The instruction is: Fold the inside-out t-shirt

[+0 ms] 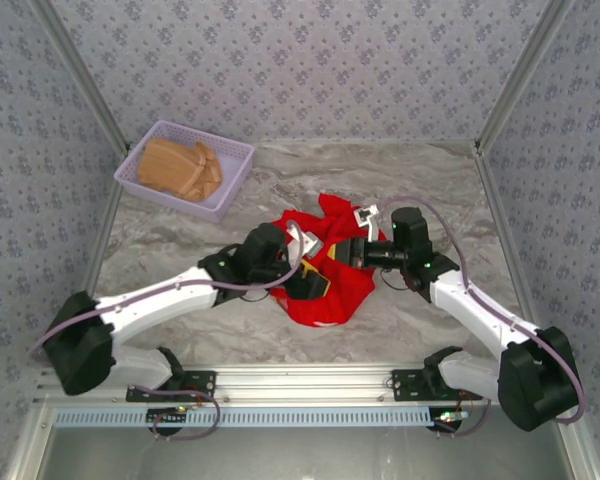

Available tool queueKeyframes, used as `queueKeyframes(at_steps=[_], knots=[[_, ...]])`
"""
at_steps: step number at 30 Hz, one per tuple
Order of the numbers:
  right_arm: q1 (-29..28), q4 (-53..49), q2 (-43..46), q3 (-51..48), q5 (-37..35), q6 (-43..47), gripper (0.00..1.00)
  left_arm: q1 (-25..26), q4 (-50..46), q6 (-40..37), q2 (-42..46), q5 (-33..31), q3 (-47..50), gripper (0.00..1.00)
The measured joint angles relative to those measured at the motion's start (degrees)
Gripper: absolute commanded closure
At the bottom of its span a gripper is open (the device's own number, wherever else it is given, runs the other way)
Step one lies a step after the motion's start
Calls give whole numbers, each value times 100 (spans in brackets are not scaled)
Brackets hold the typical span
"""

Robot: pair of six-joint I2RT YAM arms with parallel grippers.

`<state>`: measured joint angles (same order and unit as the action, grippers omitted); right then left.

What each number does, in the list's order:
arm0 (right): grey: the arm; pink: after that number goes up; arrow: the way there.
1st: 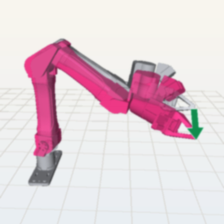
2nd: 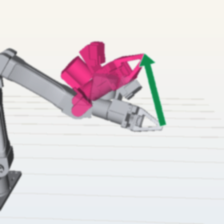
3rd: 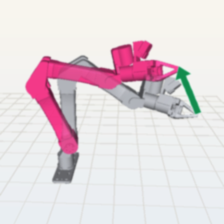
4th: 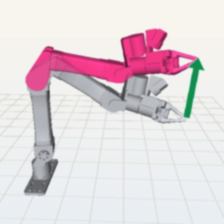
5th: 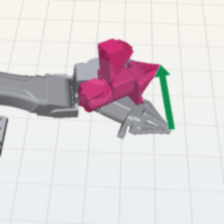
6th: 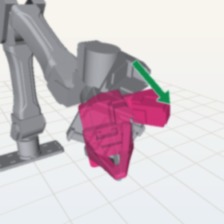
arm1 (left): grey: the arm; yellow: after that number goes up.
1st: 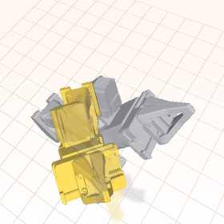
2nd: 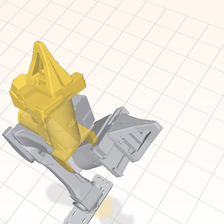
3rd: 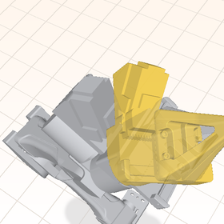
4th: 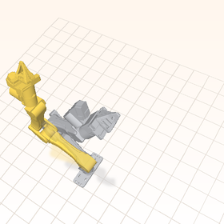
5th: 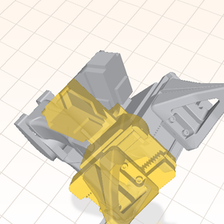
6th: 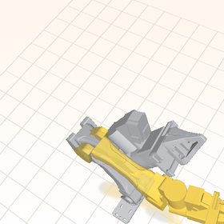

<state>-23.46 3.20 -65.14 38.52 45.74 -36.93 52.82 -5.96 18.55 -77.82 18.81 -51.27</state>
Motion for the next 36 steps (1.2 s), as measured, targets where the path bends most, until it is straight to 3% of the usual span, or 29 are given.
queueKeyframes(at_steps=[6, 11, 12, 16, 18, 20, 23, 27, 33, 36], knots=[[199, -813, 195, 247, 114, 387, 100, 17, -306, -393, -157, -1478, -245, 31], [208, -1167, 205, 391, 463, 804, 100, 17, -293, -761, -678, -1554, -673, 32], [210, -1224, 208, 407, 549, 881, 100, 17, -291, -820, -817, -1419, -763, 36], [280, -1711, 282, 542, 695, 1327, 100, -105, -319, -984, -1198, -608, -970, 80], [367, -2124, 376, 695, 573, 1650, 100, -269, -332, -968, -1215, -42, -973, 94], [437, -2533, 481, 868, 243, 1963, 100, -494, -243, -872, -1147, 621, -944, 100], [426, -2994, 575, 1099, -732, 2308, 94, -811, 33, -664, -876, 1668, -765, 100], [254, -3373, 483, 1300, -2079, 2542, 71, -953, 398, -328, -446, 2575, -525, 100], [-348, -4002, 540, 1547, -3901, 2636, 58, -1309, 706, 466, -138, 2677, -299, 100], [-813, -4135, 1045, 1545, -4216, 2754, 53, -1506, 704, 870, -140, 2485, -299, 100]])
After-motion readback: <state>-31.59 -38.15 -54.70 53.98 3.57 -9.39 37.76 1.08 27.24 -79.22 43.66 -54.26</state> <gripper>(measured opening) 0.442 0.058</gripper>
